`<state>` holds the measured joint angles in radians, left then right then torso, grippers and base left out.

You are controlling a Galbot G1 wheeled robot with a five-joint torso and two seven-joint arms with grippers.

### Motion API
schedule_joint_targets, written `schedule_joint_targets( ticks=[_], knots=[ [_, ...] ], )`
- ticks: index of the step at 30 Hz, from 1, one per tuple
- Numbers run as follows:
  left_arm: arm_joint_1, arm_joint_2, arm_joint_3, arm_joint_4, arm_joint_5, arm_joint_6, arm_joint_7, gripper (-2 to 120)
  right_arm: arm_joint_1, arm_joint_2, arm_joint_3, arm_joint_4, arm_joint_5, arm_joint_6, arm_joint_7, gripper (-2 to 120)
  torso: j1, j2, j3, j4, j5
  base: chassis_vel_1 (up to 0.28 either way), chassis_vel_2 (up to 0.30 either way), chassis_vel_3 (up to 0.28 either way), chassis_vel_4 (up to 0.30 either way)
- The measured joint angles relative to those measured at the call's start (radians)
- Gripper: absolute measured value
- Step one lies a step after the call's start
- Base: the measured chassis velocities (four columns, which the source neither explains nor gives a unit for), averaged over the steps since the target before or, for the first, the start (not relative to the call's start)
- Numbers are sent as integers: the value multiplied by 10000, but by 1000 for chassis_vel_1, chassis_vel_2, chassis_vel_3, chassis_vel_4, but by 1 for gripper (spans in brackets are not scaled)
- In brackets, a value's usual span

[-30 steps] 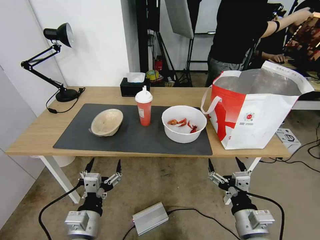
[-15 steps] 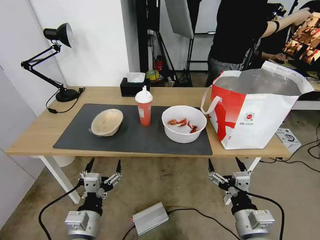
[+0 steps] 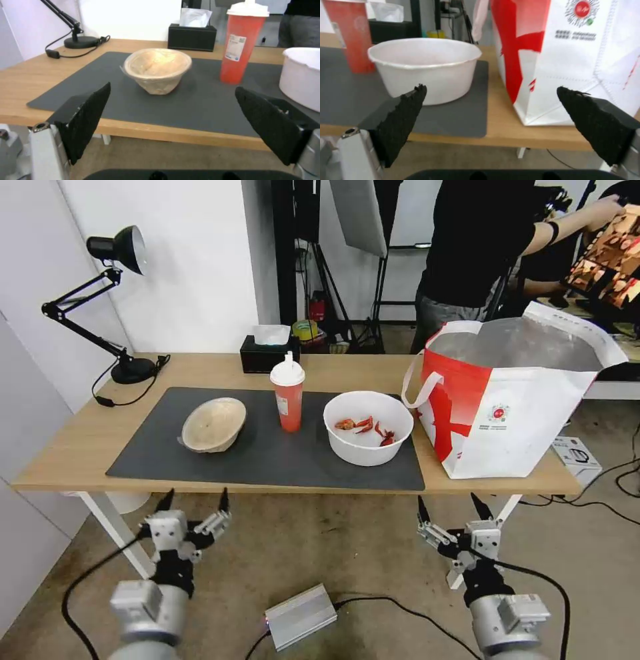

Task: Pick up the trash from the table and place it into the takeout bag.

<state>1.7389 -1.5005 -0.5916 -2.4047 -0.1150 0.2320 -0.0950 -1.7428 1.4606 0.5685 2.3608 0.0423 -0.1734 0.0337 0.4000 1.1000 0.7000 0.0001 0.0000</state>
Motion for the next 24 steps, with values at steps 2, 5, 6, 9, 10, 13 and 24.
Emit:
schedule_joint_targets(
  ticks=[2, 5, 6, 9, 10, 13, 24],
  knots=[
    [0, 50, 2, 0, 0, 3, -7, 100, 127, -86, 37, 133, 97, -346, 79, 100, 0, 0, 0, 1, -1, 0, 0, 0, 0],
    [49, 149, 19, 11, 34, -12, -2, 100, 250, -191, 70, 272, 227, -741, 191, 100, -1, 0, 0, -2, 1, 0, 0, 0, 0],
    [76, 201, 18, 19, 58, -36, 24, 100, 345, -265, 98, 386, 318, -1006, 272, 100, -1, 0, 0, -2, 0, 0, 0, 0, 0],
    [122, 331, -24, 36, 120, -122, 208, 100, 457, -365, 119, 505, 424, -1309, 361, 100, 0, 0, 0, 1, 2, 0, 0, 0, 0],
    [145, 392, -35, 43, 158, -146, 266, 100, 541, -469, 136, 613, 526, -1609, 475, 100, 0, -1, 0, -4, 2, 0, 0, 0, 0],
    [223, 467, -26, 63, 271, -175, 350, 100, 841, -782, 209, 1011, 852, -2517, 814, 100, 0, 0, 0, 1, -2, 0, 0, 0, 0],
    [660, 500, 209, 325, 1036, -757, 494, 100, 976, -1241, 237, 1282, 1193, -2818, 1177, 100, 0, 0, 0, -1, 0, 0, 0, 0, 0]
  ],
)
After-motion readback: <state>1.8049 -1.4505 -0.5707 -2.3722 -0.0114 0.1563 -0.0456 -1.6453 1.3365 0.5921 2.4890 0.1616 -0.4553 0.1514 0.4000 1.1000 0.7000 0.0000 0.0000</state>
